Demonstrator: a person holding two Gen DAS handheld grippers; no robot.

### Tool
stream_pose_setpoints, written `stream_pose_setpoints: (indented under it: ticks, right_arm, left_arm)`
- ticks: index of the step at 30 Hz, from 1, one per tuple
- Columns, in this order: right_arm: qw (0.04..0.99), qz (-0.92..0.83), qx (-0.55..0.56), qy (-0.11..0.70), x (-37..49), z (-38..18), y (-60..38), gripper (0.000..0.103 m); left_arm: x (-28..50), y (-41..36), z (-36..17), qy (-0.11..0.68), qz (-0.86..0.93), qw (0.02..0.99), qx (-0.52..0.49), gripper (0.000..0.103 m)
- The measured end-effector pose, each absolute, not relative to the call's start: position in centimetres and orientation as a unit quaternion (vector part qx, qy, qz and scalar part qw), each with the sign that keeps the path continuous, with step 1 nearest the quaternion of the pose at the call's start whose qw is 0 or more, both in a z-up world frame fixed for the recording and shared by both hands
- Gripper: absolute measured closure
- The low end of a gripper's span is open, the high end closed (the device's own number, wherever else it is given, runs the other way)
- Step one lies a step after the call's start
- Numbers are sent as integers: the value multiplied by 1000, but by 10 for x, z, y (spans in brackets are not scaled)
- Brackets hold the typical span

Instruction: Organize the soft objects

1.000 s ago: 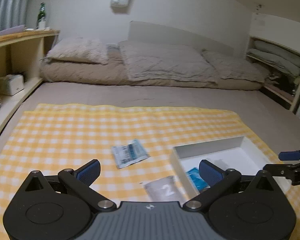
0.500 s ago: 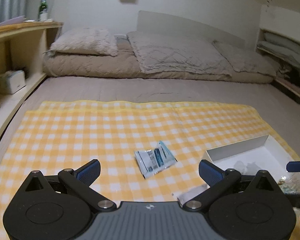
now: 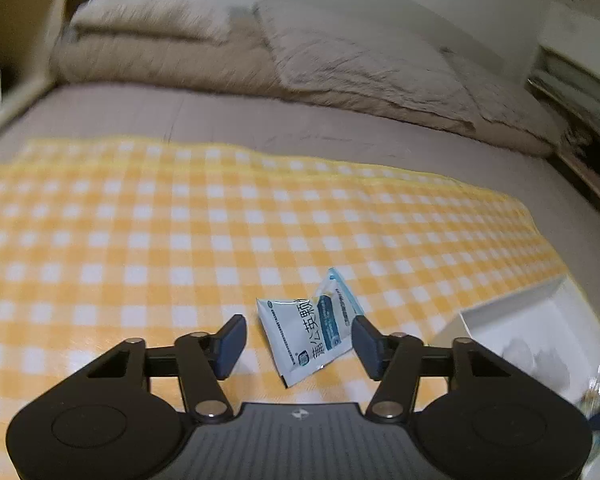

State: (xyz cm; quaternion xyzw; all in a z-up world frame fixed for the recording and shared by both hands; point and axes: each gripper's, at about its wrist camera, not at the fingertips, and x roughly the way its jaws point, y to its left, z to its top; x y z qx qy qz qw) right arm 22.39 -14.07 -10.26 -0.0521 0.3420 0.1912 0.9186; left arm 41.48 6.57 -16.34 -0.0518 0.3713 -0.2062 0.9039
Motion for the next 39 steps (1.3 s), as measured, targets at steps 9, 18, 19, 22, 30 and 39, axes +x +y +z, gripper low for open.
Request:
stream_pose_setpoints:
  ticks: [9, 18, 19, 22, 30, 39]
  right_arm:
    - [909, 208, -62, 355, 236, -113, -142, 38]
    - [893, 231, -78, 379, 242, -122, -133, 47]
    - [891, 232, -79, 383, 244, -124, -131, 50]
    - [886, 229, -85, 394, 249, -129, -127, 57]
    - [878, 188, -162, 409, 265, -148, -111, 87]
    - [861, 165, -241, 416, 274, -168, -99, 93]
  left_arm:
    - [444, 66, -196, 403, -203, 884, -121, 87]
    - [434, 75, -190, 405, -194, 889, -96, 103]
    - [430, 77, -188, 410, -195, 887, -89, 103]
    - [416, 87, -184, 429, -191, 880, -73, 103]
    - [381, 98, -169, 438, -191, 875, 74, 102]
    - [391, 58, -156, 327, -266, 905, 57, 74]
